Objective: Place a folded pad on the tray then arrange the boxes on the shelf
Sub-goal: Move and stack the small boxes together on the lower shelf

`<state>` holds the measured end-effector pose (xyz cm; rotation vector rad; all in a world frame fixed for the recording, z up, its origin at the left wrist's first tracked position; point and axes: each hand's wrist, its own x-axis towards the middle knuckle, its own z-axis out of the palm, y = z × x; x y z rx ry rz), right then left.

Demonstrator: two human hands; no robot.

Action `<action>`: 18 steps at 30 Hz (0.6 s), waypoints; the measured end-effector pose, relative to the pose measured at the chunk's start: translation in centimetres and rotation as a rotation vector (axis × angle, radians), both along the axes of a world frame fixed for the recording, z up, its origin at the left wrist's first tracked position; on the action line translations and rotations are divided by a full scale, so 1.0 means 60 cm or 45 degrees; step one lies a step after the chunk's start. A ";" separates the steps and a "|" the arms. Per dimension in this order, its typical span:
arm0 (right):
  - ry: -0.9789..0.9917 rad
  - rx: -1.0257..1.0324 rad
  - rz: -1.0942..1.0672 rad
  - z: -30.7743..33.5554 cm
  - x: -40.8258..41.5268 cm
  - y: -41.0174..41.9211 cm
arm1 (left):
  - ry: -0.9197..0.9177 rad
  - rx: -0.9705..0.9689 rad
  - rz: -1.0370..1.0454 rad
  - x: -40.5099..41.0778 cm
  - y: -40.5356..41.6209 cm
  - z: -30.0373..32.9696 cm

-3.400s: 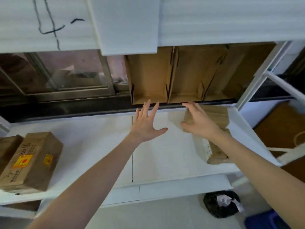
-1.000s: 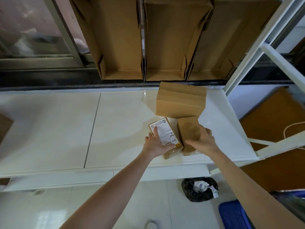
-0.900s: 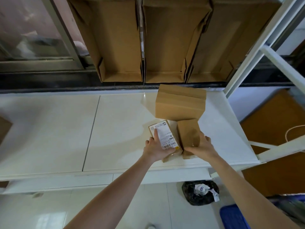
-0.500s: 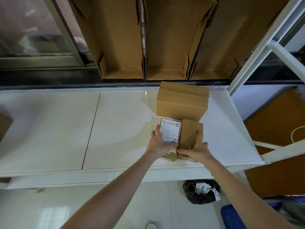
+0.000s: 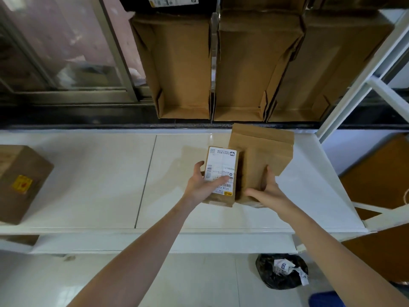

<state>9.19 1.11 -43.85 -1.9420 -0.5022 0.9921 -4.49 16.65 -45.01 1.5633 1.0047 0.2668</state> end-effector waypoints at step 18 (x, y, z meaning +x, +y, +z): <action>0.770 0.528 0.363 0.150 -0.222 0.290 | -0.371 -0.118 0.465 -0.315 0.198 0.125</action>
